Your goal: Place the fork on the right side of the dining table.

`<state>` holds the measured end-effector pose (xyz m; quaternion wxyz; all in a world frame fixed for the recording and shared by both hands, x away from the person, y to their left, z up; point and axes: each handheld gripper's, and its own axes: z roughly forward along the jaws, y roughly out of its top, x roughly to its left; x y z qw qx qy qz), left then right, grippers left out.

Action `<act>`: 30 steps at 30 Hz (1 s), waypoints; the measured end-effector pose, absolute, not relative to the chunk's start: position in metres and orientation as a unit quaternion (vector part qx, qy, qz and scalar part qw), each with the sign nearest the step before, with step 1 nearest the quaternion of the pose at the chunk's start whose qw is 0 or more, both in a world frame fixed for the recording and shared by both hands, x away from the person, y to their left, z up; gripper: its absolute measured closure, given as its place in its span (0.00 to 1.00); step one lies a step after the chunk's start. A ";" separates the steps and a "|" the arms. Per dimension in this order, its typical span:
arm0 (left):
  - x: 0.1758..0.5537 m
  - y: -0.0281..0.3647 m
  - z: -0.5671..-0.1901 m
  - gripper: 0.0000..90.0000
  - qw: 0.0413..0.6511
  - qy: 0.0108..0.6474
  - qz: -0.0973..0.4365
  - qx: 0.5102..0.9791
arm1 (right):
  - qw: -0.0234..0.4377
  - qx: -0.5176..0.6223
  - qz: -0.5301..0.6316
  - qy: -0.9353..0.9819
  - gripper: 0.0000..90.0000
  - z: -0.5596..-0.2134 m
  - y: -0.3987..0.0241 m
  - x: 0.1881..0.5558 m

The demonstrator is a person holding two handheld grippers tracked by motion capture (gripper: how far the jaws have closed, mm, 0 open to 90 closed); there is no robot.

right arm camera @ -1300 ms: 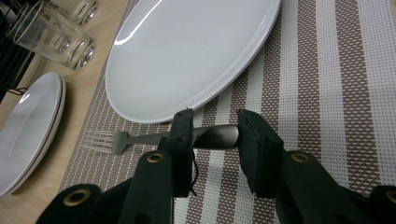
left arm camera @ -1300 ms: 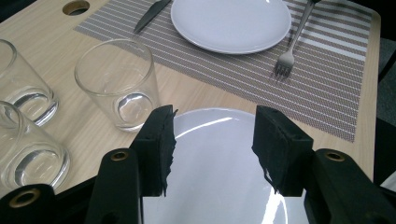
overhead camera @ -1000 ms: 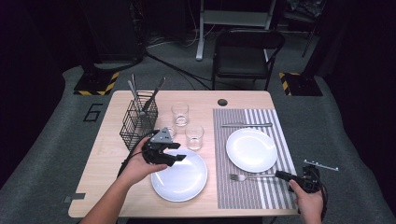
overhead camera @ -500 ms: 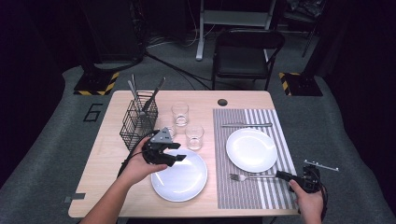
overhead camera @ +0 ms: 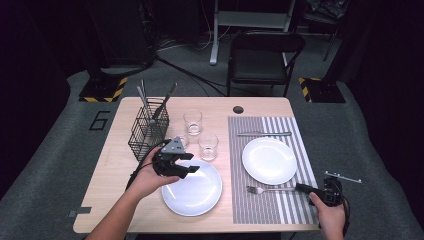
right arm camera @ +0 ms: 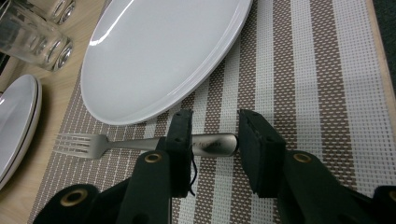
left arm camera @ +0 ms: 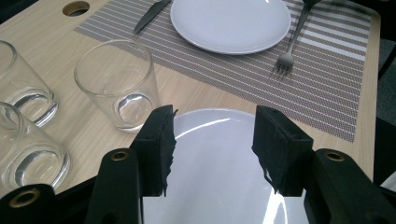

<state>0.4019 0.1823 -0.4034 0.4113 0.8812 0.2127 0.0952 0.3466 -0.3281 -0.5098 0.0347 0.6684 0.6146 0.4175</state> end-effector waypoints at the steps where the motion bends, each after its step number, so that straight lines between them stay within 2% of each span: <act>1: 0.402 0.182 -0.403 0.54 0.411 0.213 0.096 0.881 | 0.035 0.669 0.418 0.614 0.73 -0.510 -0.328 0.347; 30: 0.403 0.186 -0.403 0.54 0.414 0.219 0.099 0.878 | 0.046 0.654 0.427 0.623 0.72 -0.501 -0.322 0.344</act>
